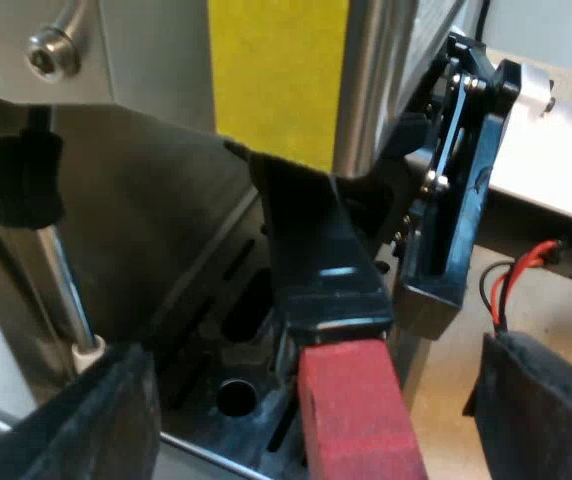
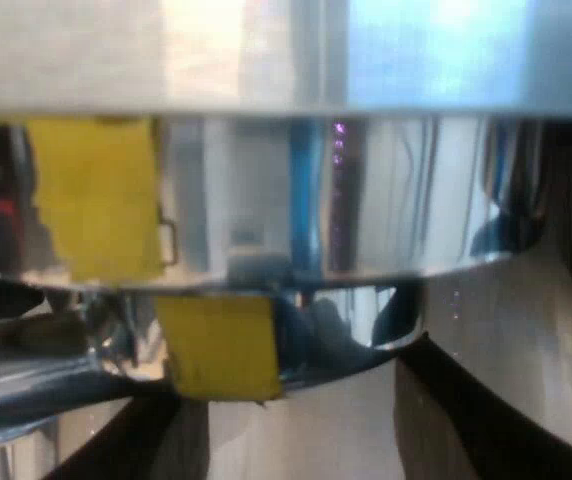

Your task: Put the handle in the coffee machine

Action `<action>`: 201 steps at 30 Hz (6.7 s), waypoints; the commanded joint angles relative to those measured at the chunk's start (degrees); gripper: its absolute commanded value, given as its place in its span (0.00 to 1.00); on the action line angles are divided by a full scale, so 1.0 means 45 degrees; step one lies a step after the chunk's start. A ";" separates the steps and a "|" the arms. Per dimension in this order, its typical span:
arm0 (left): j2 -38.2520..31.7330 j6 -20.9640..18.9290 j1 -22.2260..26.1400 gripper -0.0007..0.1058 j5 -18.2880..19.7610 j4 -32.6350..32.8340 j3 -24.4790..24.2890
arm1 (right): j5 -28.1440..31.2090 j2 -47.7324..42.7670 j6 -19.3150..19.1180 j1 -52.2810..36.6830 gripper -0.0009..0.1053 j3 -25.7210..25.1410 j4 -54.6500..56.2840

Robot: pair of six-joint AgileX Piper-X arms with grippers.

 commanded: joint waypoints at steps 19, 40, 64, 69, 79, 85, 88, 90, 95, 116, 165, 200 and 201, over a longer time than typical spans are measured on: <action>-0.0761 -0.0326 0.0721 0.22 0.0144 -0.0690 -0.0080 | -0.0149 -0.0372 0.0404 -0.0023 0.43 -0.0372 -0.0931; -0.0761 -0.0550 0.0721 0.01 -0.2487 -0.0194 -0.0080 | -0.0149 -0.0418 0.0708 -0.0023 0.43 -0.0437 -0.0961; -0.0761 -0.0500 -0.0688 0.01 -0.0584 0.4457 -0.0080 | -0.0149 -0.0418 0.0659 0.0003 0.43 -0.0437 -0.1226; -0.0761 -0.0481 -0.1588 0.01 -0.0482 0.5144 -0.0080 | -0.0149 -0.0418 0.0662 0.0003 0.43 -0.0437 -0.1202; -0.0761 -0.0481 -0.3526 0.01 -0.0216 0.5730 -0.0080 | -0.0149 -0.0418 0.0376 0.0003 0.43 -0.0437 -0.1202; -0.0761 -0.0481 -0.3726 0.01 0.0092 0.6052 -0.0080 | -0.0149 -0.0418 0.0376 0.0003 0.43 -0.0437 -0.1037; -0.0761 -0.0481 -0.3726 0.01 0.0091 0.6052 -0.0080 | 0.0364 -0.0418 -0.0096 0.0155 0.43 -0.0414 -0.0533; -0.0761 -0.0481 -0.3726 0.01 0.0091 0.6052 -0.0080 | 0.1001 -0.0480 -0.0659 0.0314 0.43 -0.0342 0.0066; -0.0761 -0.0481 -0.3726 0.01 0.0091 0.6052 -0.0080 | 0.1774 -0.0828 -0.0678 0.0570 0.43 0.0224 0.0640; -0.0761 -0.0205 -0.3726 0.01 0.0091 0.5803 -0.0080 | 0.2175 -0.8339 0.1652 0.2352 0.43 0.5363 0.8450; -0.5800 -0.3416 -0.2334 0.01 -0.3822 0.4882 -0.1202 | -0.2188 -1.6059 0.7288 0.5914 0.50 0.4751 1.9157; -0.4704 -1.1176 -0.7731 0.01 -1.2938 0.2232 -0.1158 | -0.2762 -1.6026 0.5611 0.5914 0.58 0.4441 1.9363; -0.4441 -1.1176 -0.7731 0.01 -1.2938 0.2232 -0.1158 | -0.2652 -1.6028 0.5611 0.5914 0.58 0.4441 1.9357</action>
